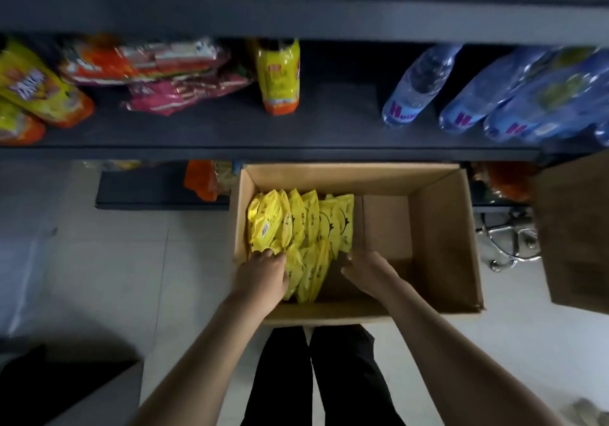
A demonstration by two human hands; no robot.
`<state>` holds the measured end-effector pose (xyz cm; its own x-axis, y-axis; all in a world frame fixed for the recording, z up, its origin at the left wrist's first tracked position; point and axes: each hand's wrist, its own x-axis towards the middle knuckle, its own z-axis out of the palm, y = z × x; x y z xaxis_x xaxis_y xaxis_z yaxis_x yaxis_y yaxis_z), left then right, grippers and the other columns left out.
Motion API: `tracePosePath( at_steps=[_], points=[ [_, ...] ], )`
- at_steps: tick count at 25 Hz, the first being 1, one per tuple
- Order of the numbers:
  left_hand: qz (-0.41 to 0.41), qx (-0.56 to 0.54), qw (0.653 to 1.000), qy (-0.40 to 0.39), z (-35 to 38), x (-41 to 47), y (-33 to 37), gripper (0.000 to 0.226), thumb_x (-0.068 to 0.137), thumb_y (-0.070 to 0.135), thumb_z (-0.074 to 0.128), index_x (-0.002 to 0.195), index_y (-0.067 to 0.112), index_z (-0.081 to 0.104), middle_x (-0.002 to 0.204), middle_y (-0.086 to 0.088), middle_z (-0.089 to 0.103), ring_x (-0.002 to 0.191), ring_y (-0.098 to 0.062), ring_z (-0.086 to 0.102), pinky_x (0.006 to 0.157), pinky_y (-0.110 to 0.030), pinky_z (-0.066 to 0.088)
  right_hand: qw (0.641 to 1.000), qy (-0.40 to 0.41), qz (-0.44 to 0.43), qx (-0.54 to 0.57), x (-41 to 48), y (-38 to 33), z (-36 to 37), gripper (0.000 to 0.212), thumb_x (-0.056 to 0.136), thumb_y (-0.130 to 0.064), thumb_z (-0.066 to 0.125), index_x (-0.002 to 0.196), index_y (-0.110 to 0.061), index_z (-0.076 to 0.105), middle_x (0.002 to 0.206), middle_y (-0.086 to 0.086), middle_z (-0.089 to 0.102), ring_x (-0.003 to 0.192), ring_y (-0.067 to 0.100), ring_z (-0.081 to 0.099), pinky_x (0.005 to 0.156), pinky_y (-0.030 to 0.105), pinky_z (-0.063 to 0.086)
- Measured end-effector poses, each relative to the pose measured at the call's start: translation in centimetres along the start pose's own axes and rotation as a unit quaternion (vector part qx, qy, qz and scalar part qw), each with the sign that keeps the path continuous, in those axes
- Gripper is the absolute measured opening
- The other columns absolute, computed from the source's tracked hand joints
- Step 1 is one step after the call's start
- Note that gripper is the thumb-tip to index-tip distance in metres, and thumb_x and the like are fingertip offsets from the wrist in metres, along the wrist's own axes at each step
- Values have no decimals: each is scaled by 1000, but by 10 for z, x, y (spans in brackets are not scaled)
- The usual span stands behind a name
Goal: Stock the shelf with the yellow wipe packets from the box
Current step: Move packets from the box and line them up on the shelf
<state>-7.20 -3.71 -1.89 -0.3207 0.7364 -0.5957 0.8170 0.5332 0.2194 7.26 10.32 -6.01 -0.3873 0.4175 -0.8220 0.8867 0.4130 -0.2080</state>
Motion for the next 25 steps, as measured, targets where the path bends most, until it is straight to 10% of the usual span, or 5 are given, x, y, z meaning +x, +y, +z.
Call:
tracePosePath(
  at_steps=[18,25],
  points=[
    [-211,-336,916,-52,102,71,-11,25,97,24,42,119,18,51,89,5,56,62,-3,48,49,-18,33,903,-3,176,392,114,17,80,26,89,-23,63,107,-5,62,91,6,62,83,18,59,74,29,47],
    [-232,-399,883,85,65,86,14,31,98,24,43,119,5,56,115,-7,64,92,-12,58,54,-7,38,893,58,137,425,89,27,3,17,88,-21,65,96,-7,61,103,17,65,86,24,61,84,41,53]
  ],
)
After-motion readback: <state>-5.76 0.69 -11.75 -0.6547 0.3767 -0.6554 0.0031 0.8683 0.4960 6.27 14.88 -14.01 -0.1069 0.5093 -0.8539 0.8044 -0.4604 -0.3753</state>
